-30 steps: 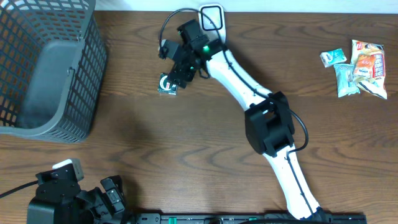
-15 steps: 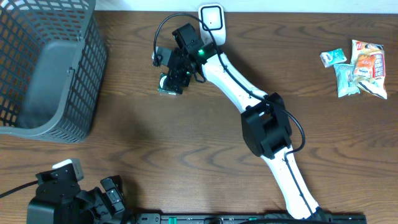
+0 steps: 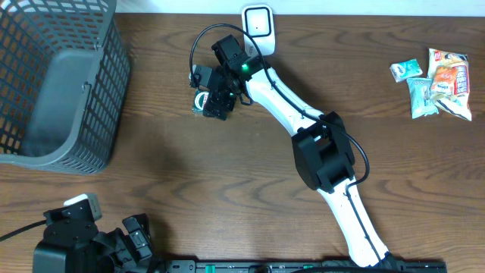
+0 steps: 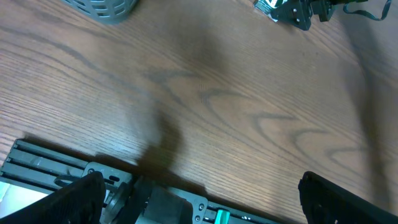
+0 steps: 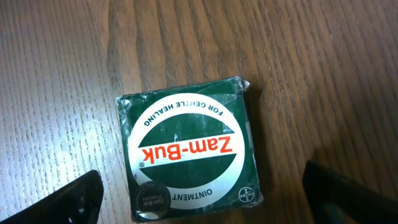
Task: Scan the item barcode
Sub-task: 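Grasp the green Zam-Buk tin with the right gripper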
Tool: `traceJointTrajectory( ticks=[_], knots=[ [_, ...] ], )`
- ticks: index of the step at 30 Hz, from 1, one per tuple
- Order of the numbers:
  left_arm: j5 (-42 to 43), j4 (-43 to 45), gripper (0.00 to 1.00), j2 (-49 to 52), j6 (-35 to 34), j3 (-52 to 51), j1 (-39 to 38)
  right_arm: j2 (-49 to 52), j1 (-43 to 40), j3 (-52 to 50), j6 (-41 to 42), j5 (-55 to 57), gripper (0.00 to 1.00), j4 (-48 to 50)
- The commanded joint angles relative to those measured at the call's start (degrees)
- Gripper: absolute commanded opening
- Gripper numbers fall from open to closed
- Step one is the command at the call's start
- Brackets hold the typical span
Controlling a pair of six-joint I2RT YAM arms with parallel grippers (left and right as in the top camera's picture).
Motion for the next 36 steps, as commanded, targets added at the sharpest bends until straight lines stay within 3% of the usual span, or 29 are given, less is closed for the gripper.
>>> traceJointTrajectory(
  ticks=[1, 16, 20, 22, 24, 31, 36],
  knots=[
    [-0.5, 0.0, 0.98, 0.0, -0.5, 0.2, 0.2, 1.4, 0.3, -0.3, -1.1, -0.1, 0.96, 0.4],
    [-0.5, 0.0, 0.98, 0.0, -0.5, 0.2, 0.2, 3.6, 1.5, -0.7, -1.0, 2.1, 0.96, 1.0],
    [-0.5, 0.0, 0.98, 0.0, -0.5, 0.2, 0.2, 3.6, 1.7, -0.7, -0.9, 2.7, 0.9, 1.4],
    [-0.5, 0.0, 0.98, 0.0, -0.5, 0.2, 0.2, 3.6, 1.7, -0.6, 0.4, 2.7, 0.81, 1.4],
    [-0.5, 0.0, 0.98, 0.0, -0.5, 0.2, 0.2, 3.6, 1.7, -0.5, 2.8, 2.7, 0.72, 1.4],
    [-0.5, 0.0, 0.97, 0.0, -0.5, 0.2, 0.2, 3.4, 2.3, 1.5, 16.0, 3.0, 0.55, -2.5],
    [-0.5, 0.0, 0.98, 0.0, -0.5, 0.2, 0.2, 1.3, 3.5, 3.9, 30.2, 5.5, 0.57, -12.0]
  ],
)
